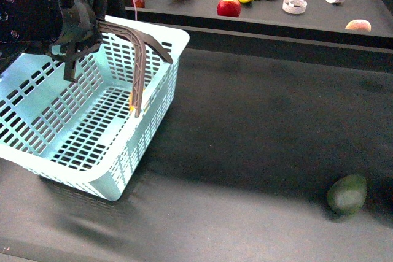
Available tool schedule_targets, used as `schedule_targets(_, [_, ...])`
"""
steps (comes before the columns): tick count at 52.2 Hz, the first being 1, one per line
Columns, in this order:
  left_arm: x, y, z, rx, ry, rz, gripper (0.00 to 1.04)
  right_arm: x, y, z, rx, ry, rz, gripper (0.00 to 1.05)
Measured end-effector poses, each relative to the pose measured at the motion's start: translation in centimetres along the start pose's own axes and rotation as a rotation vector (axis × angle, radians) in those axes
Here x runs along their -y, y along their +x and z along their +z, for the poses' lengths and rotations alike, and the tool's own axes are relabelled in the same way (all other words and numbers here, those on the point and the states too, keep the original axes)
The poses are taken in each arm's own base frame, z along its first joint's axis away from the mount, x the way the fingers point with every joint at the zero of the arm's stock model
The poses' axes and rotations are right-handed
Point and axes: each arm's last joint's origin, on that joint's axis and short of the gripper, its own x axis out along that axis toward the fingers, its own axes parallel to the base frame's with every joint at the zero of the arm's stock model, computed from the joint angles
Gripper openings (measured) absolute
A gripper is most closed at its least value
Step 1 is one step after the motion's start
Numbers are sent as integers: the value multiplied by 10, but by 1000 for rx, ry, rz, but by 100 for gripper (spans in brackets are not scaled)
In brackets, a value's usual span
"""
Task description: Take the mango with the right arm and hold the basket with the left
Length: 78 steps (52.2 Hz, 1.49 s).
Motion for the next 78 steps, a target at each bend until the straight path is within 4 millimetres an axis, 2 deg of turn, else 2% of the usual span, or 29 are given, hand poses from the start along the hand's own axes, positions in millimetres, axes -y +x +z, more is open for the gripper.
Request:
schedule_targets(2, [0, 1, -1, 0, 1, 9, 7, 0, 0, 0, 0, 0, 0, 97])
schedule_targets(8, [2, 2, -2, -2, 3, 25, 27, 0, 0, 0, 0, 0, 0, 97])
schedule_targets(13, [1, -3, -4, -3, 28, 26, 50, 0, 0, 0, 0, 0, 0, 97])
schedule_targets(18, [2, -21, -1, -8, 76, -12, 73, 0, 0, 0, 0, 0, 0, 97])
schedule_targets(23, [12, -54, 10, -21, 157, -96, 98, 0, 0, 0, 0, 0, 0, 97])
schedule_targets(24, [13, -60, 12, -26, 173, -104, 100, 0, 0, 0, 0, 0, 0, 97])
schedule_targets(43, [-2, -165, 59, 36, 356, -203, 99, 0, 0, 0, 0, 0, 0, 97])
schedule_targets(47, [-12, -189, 68, 58, 364, -205, 99, 0, 0, 0, 0, 0, 0, 97])
schedule_targets(53, [-25, -213, 80, 90, 364, -209, 99, 0, 0, 0, 0, 0, 0, 97])
schedule_targets(59, [-47, -239, 98, 152, 379, -158, 99, 0, 0, 0, 0, 0, 0, 97])
schedule_targets(70, [-50, -244, 103, 177, 401, -160, 98, 0, 0, 0, 0, 0, 0, 97])
schedule_targets(72, [-53, -244, 105, 143, 493, -236, 92, 0, 0, 0, 0, 0, 0, 97])
schedule_targets(74, [-57, -246, 105, 131, 657, -333, 83, 0, 0, 0, 0, 0, 0, 97])
schedule_targets(78, [-61, -252, 105, 159, 887, -383, 71, 0, 0, 0, 0, 0, 0, 97])
